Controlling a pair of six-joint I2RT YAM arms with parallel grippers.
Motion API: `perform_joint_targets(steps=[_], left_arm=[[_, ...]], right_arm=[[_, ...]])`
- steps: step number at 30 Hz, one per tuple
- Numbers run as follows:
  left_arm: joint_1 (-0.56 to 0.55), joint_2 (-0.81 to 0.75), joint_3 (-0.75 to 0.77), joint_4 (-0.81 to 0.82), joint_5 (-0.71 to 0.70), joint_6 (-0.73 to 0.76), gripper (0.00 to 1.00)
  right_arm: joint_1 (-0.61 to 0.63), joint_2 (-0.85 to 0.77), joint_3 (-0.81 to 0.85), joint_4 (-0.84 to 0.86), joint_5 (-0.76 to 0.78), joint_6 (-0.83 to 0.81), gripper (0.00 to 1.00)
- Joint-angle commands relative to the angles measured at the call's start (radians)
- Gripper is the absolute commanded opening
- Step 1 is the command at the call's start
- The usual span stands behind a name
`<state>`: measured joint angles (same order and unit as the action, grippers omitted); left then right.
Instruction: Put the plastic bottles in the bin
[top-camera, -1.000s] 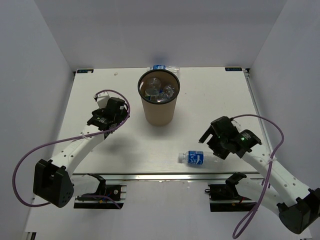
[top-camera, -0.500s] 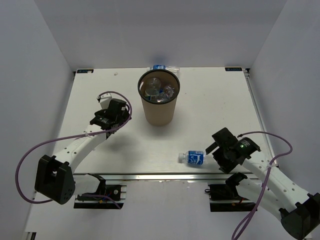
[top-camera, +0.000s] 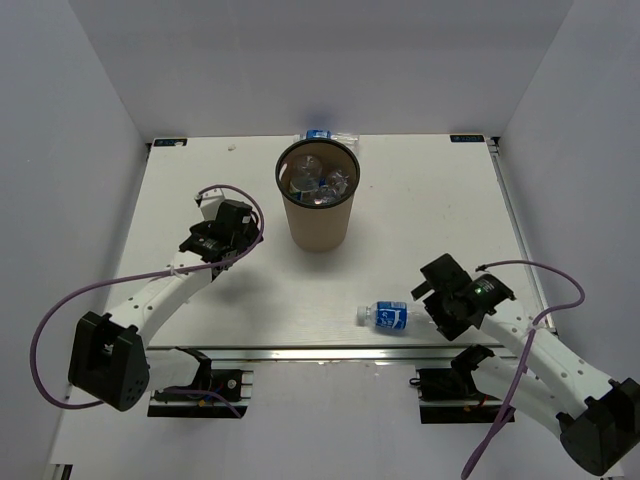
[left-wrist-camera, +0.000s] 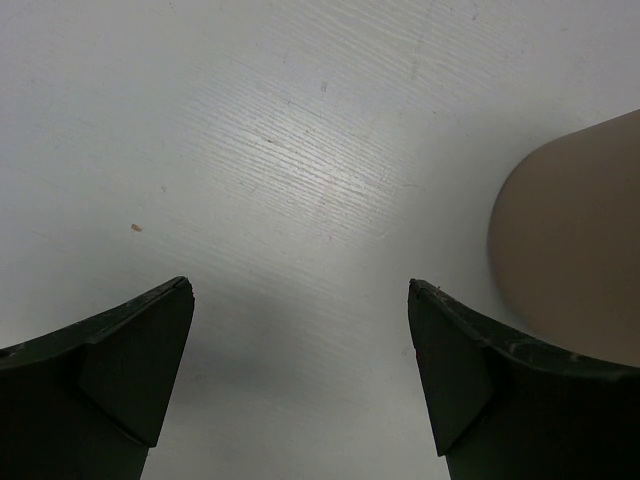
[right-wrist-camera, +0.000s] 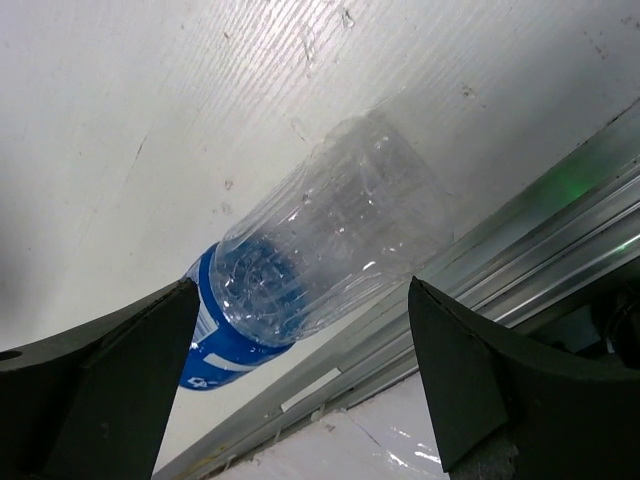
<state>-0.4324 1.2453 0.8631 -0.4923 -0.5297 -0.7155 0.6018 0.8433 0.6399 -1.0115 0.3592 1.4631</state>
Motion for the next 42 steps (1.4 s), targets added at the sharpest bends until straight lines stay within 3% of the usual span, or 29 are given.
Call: perform_joint_targets(steps=[1, 11, 14, 17, 18, 19, 21, 22, 25, 31, 36, 42], left_arm=[[0.000, -0.026, -0.004, 0.015, -0.001, -0.002, 0.97], [0.000, -0.027, 0.002, -0.003, -0.004, -0.015, 0.97], [0.000, -0.029, 0.001, -0.003, -0.007, -0.019, 0.97], [0.000, -0.029, 0.004, -0.005, -0.004, -0.019, 0.97], [0.000, -0.027, 0.002, -0.006, -0.006, -0.022, 0.97], [0.000, -0.026, 0.005, -0.009, -0.007, -0.022, 0.97], [0.000, -0.023, 0.010, -0.014, -0.007, -0.025, 0.97], [0.000, -0.018, 0.011, -0.017, -0.007, -0.028, 0.97], [0.000, -0.017, 0.016, -0.019, -0.004, -0.035, 0.97], [0.000, -0.017, 0.017, -0.022, -0.010, -0.041, 0.97], [0.000, -0.014, 0.030, -0.029, -0.015, -0.041, 0.97], [0.000, -0.021, 0.034, -0.048, -0.041, -0.041, 0.98]], right_arm=[[-0.002, -0.010, -0.022, 0.033, 0.089, 0.020, 0.89], [-0.025, 0.105, -0.123, 0.260, 0.198, -0.043, 0.89], [-0.025, 0.123, -0.125, 0.323, 0.213, -0.085, 0.83], [-0.023, 0.123, -0.135, 0.379, 0.231, -0.105, 0.67], [-0.023, 0.117, -0.125, 0.396, 0.234, -0.128, 0.47], [-0.023, 0.112, -0.112, 0.454, 0.234, -0.168, 0.37], [-0.025, 0.099, -0.070, 0.500, 0.254, -0.283, 0.24], [-0.023, 0.093, -0.007, 0.563, 0.271, -0.340, 0.22], [-0.023, 0.060, 0.140, 0.675, 0.320, -0.577, 0.21], [-0.023, 0.014, 0.266, 1.244, 0.181, -1.011, 0.17], [-0.022, 0.215, 0.473, 1.557, -0.054, -1.243, 0.18], [-0.007, 0.532, 0.798, 1.583, -0.268, -1.294, 0.19]])
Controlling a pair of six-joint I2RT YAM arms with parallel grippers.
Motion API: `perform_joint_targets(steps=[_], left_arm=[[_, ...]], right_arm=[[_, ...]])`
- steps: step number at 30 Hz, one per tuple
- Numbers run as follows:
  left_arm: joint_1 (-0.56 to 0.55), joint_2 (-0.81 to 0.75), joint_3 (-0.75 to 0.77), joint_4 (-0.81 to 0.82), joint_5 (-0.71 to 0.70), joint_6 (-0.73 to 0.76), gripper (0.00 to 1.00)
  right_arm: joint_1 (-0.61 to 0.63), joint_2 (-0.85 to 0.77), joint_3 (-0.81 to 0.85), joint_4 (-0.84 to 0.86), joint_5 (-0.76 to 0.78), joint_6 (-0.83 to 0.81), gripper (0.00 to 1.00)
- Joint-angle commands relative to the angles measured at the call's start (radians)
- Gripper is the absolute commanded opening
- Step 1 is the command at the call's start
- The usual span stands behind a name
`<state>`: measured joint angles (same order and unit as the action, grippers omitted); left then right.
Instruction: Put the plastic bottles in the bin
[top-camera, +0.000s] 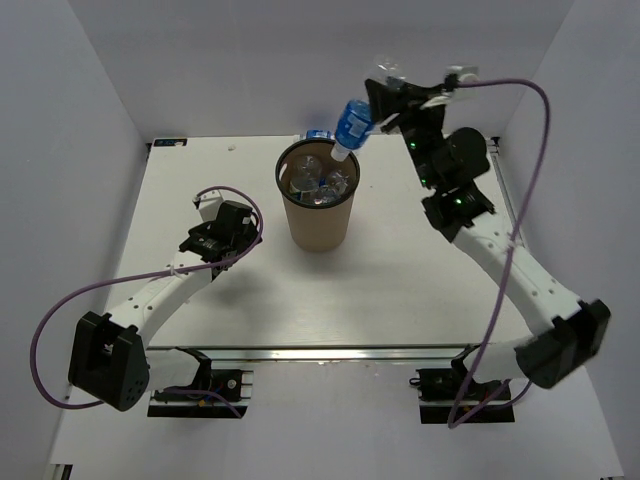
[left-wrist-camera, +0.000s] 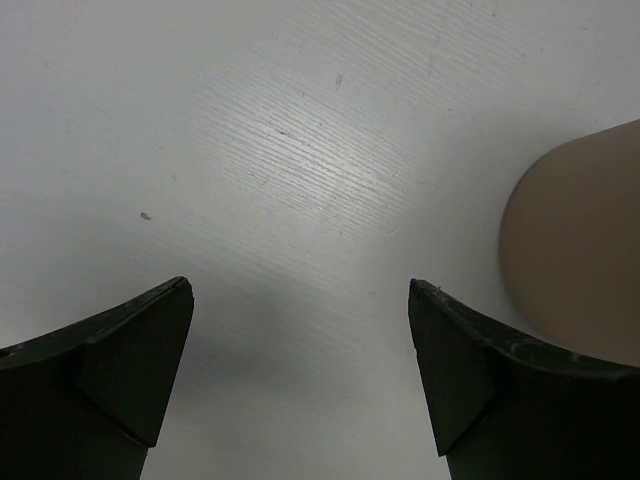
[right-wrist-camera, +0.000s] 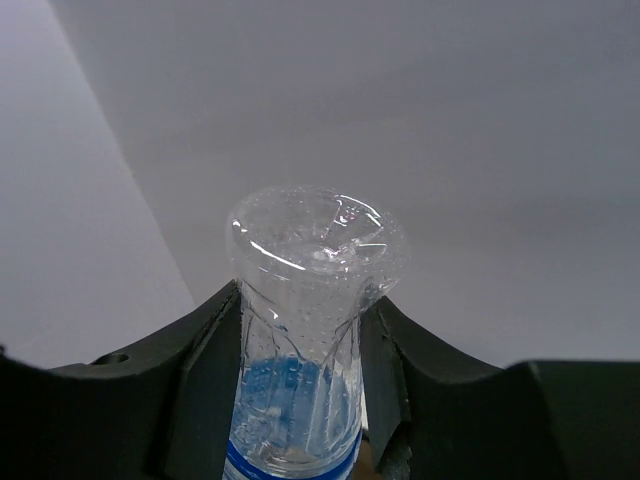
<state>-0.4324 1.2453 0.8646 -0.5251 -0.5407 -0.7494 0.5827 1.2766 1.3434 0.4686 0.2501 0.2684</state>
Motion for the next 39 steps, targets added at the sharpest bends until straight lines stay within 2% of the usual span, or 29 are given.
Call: perform_joint_targets(steps=[1, 5, 7, 10, 11, 13, 17, 21, 24, 27, 28, 30, 31, 37, 39], left_arm=[[0.000, -0.024, 0.030, -0.013, -0.031, -0.008, 0.98], [0.000, -0.035, 0.028, -0.013, -0.034, -0.004, 0.98], [0.000, -0.041, 0.025, -0.009, -0.035, -0.002, 0.98], [0.000, -0.040, 0.011, 0.014, -0.024, 0.010, 0.98], [0.000, -0.035, 0.016, 0.014, -0.021, 0.012, 0.98], [0.000, -0.029, 0.020, 0.014, -0.019, 0.013, 0.97], [0.000, -0.012, 0.024, 0.011, -0.022, 0.016, 0.97], [0.000, -0.003, 0.017, 0.019, -0.018, 0.019, 0.97], [0.000, 0.005, 0.019, 0.020, -0.013, 0.021, 0.97], [0.000, 0.006, 0.019, 0.019, -0.013, 0.018, 0.97], [0.000, 0.006, 0.020, 0.019, -0.013, 0.019, 0.97], [0.000, 0.006, 0.027, 0.013, -0.010, 0.018, 0.97], [-0.002, 0.005, 0.028, 0.011, -0.010, 0.015, 0.97], [0.000, -0.018, 0.024, 0.011, -0.002, 0.007, 0.97], [0.000, -0.023, 0.021, 0.010, -0.001, 0.005, 0.97]], right_arm=[[0.031, 0.131, 0.118, 0.146, -0.173, -0.119, 0.20], [0.066, 0.314, 0.227, 0.174, -0.290, -0.357, 0.21], [0.085, 0.355, 0.255, 0.168, -0.290, -0.451, 0.23], [0.086, 0.411, 0.197, 0.227, -0.337, -0.543, 0.32], [0.086, 0.435, 0.172, 0.293, -0.336, -0.564, 0.36], [0.086, 0.457, 0.110, 0.330, -0.325, -0.598, 0.36], [0.086, 0.486, -0.008, 0.357, -0.357, -0.601, 0.40], [0.086, 0.475, -0.151, 0.494, -0.336, -0.531, 0.40], [0.085, 0.483, -0.184, 0.455, -0.373, -0.488, 0.40], [0.085, 0.487, -0.225, 0.468, -0.345, -0.448, 0.35], [0.085, 0.486, -0.231, 0.499, -0.342, -0.440, 0.31], [0.086, 0.475, -0.204, 0.496, -0.336, -0.422, 0.24], [0.086, 0.472, -0.140, 0.466, -0.333, -0.417, 0.23], [0.085, 0.438, -0.001, 0.397, -0.305, -0.423, 0.27], [0.085, 0.438, 0.000, 0.357, -0.293, -0.419, 0.28]])
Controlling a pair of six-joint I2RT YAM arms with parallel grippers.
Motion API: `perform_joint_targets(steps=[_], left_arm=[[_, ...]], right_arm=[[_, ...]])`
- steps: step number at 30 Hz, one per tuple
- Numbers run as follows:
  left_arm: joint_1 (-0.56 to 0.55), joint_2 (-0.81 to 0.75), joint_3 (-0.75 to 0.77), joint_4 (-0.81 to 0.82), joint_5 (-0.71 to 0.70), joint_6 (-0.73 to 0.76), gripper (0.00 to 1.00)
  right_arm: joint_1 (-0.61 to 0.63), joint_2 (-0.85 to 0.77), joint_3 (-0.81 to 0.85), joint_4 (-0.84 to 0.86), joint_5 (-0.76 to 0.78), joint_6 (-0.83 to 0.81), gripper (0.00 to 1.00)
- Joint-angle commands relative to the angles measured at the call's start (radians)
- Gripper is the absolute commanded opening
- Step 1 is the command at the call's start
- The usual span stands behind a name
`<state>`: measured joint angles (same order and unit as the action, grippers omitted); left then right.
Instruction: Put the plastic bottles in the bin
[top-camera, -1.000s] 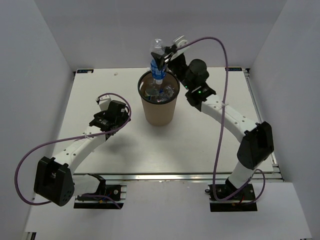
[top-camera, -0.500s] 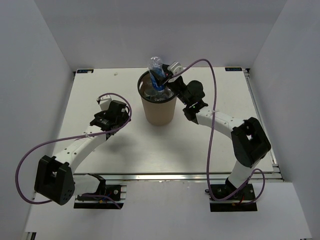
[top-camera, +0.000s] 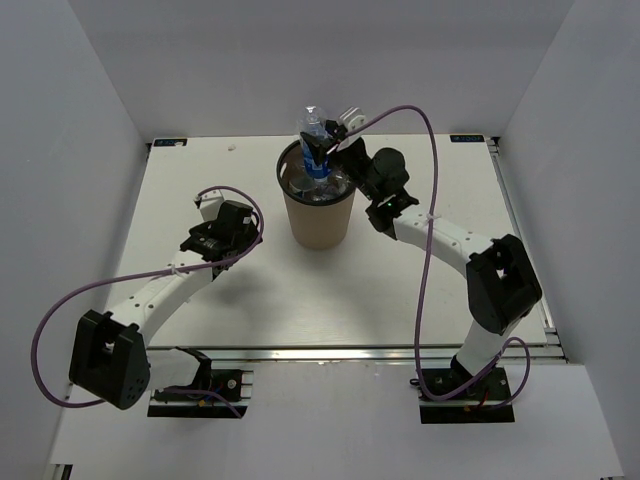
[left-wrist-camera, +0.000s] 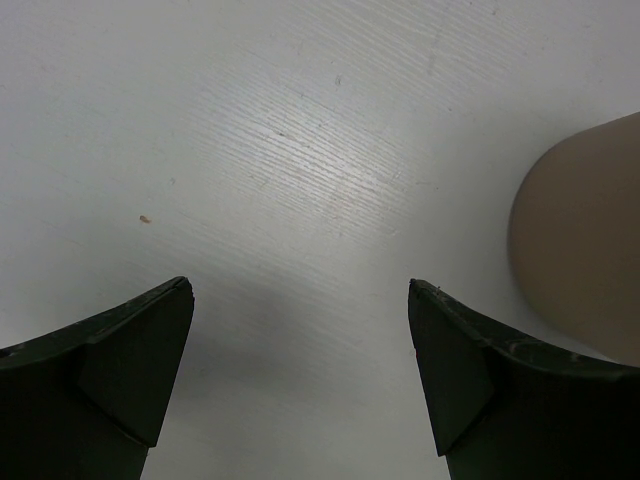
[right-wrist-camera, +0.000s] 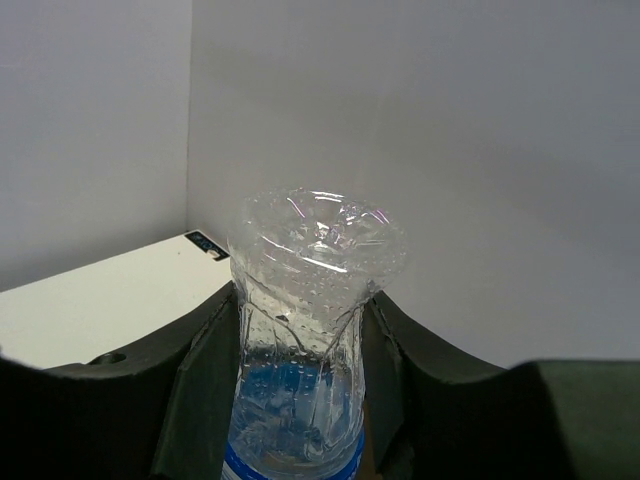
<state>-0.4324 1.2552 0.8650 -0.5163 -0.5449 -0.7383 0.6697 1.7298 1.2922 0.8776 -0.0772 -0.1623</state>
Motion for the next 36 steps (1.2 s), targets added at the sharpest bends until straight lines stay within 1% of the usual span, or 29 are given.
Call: perform_joint_targets(steps=[1, 4, 5, 6, 7, 8, 10, 13, 18, 20, 22, 25, 28, 30, 31, 32, 36], left_arm=[[0.000, -0.034, 0.020, 0.001, 0.003, -0.007, 0.97], [0.000, -0.043, 0.016, -0.007, 0.003, -0.004, 0.97], [0.000, -0.049, 0.012, -0.007, 0.002, -0.006, 0.97], [0.000, -0.051, 0.006, -0.001, 0.005, -0.006, 0.97], [0.000, -0.053, 0.005, 0.002, 0.010, -0.006, 0.97], [0.000, -0.053, 0.005, 0.004, 0.016, -0.006, 0.97], [0.000, -0.046, 0.011, 0.004, 0.025, -0.004, 0.97], [0.000, -0.045, 0.017, -0.004, 0.020, -0.010, 0.97], [0.000, -0.066, 0.009, -0.004, 0.016, -0.012, 0.97], [0.000, -0.073, 0.009, -0.008, 0.017, -0.015, 0.97], [0.000, -0.076, 0.008, -0.008, 0.017, -0.016, 0.97], [0.000, -0.074, 0.006, -0.011, 0.017, -0.022, 0.97], [0.000, -0.074, 0.006, -0.010, 0.019, -0.023, 0.97], [0.000, -0.077, 0.005, -0.014, 0.017, -0.024, 0.97], [0.000, -0.079, 0.005, -0.014, 0.019, -0.024, 0.97], [0.000, -0.077, 0.005, -0.014, 0.019, -0.023, 0.97], [0.000, -0.074, 0.005, -0.016, 0.020, -0.026, 0.97]], right_arm=[[-0.001, -0.016, 0.044, -0.064, 0.037, 0.017, 0.28], [-0.001, -0.033, -0.055, -0.037, 0.063, 0.032, 0.28], [-0.002, -0.039, -0.126, -0.004, 0.094, 0.040, 0.26], [-0.002, -0.045, -0.151, 0.064, 0.112, 0.041, 0.25], [-0.002, -0.055, -0.160, 0.073, 0.123, 0.043, 0.24], [-0.001, -0.058, -0.137, 0.066, 0.137, 0.041, 0.22], [-0.002, -0.062, -0.091, 0.031, 0.125, 0.034, 0.22], [-0.001, -0.064, 0.014, -0.008, 0.094, 0.030, 0.25], [-0.001, -0.047, 0.128, 0.041, 0.103, 0.015, 0.28], [-0.001, -0.032, 0.208, 0.023, 0.091, 0.014, 0.28], [-0.002, -0.026, 0.264, 0.012, 0.048, 0.042, 0.28], [-0.001, -0.032, 0.277, -0.017, 0.014, 0.096, 0.28], [0.005, -0.047, 0.210, -0.023, -0.030, 0.151, 0.28], [0.016, -0.056, 0.119, 0.022, -0.015, 0.156, 0.28], [0.016, -0.059, 0.119, 0.033, -0.010, 0.156, 0.28], [0.021, -0.061, 0.049, 0.038, -0.010, 0.184, 0.28], [0.030, -0.050, -0.051, 0.061, -0.019, 0.224, 0.29]])
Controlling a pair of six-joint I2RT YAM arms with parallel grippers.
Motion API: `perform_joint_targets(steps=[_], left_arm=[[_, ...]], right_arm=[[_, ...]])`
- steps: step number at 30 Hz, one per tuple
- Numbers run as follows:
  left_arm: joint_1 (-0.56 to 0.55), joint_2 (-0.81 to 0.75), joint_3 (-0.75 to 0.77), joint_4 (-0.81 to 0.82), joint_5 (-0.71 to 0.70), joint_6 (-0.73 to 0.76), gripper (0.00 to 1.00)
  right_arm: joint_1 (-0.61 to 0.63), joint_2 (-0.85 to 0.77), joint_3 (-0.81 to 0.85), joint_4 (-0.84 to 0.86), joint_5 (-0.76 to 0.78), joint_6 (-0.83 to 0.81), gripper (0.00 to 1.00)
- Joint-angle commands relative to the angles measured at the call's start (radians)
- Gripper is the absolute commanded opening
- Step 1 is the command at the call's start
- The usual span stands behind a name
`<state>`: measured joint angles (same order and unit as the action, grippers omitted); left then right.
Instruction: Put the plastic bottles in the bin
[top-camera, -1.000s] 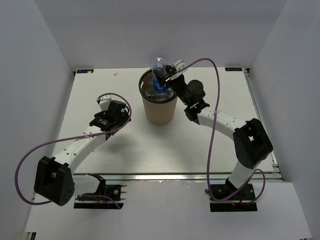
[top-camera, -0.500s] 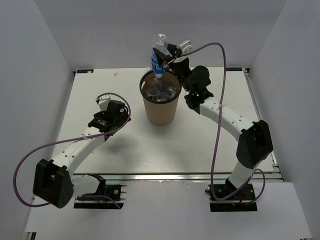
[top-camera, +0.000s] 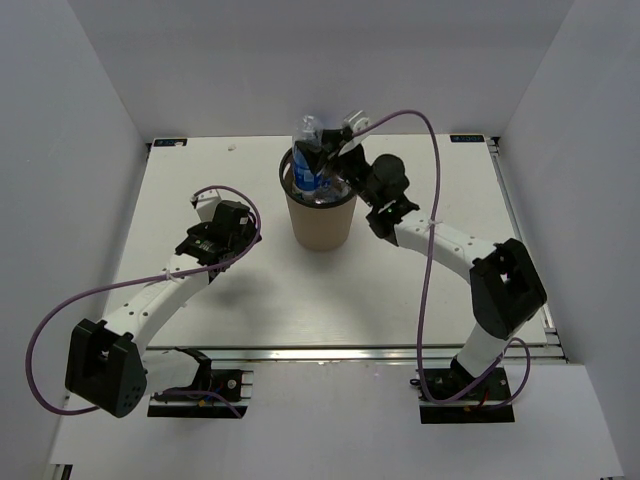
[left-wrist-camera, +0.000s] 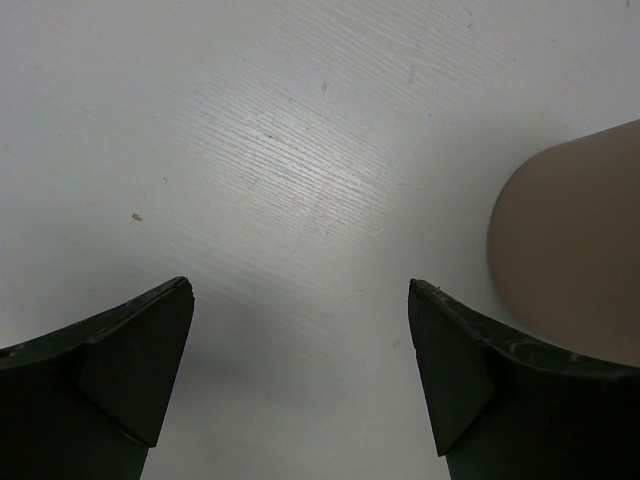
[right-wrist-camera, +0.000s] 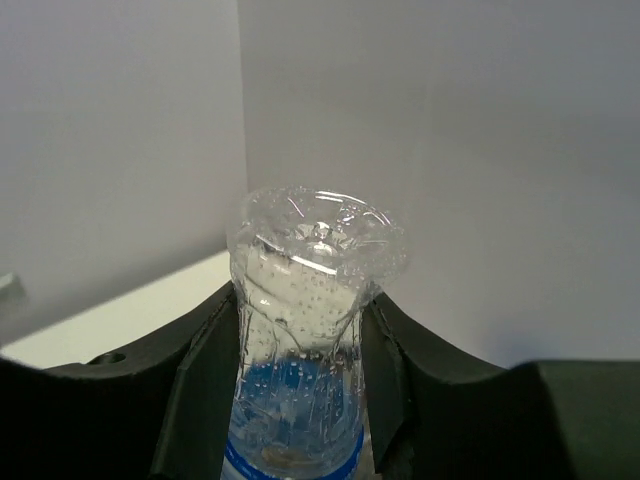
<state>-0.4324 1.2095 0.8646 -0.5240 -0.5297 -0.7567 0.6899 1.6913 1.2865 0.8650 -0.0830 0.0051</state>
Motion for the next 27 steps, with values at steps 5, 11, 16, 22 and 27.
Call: perform_joint_targets(steps=[5, 11, 16, 22, 27], left_arm=[[0.000, -0.025, 0.004, -0.013, -0.001, -0.010, 0.97], [0.000, -0.021, 0.005, -0.011, 0.000, -0.012, 0.97], [0.000, -0.010, 0.010, -0.014, 0.000, -0.012, 0.97], [0.000, -0.002, 0.020, -0.016, -0.004, -0.013, 0.97], [0.000, 0.010, 0.037, -0.022, -0.021, -0.013, 0.97]], right_arm=[[0.025, 0.008, -0.141, 0.085, -0.028, 0.047, 0.33], [0.025, 0.011, -0.213, 0.069, -0.012, 0.012, 0.54], [0.025, -0.013, -0.204, 0.043, -0.047, 0.004, 0.89], [0.025, -0.056, -0.084, -0.079, -0.054, 0.001, 0.89], [0.025, -0.088, 0.063, -0.222, -0.050, -0.036, 0.89]])
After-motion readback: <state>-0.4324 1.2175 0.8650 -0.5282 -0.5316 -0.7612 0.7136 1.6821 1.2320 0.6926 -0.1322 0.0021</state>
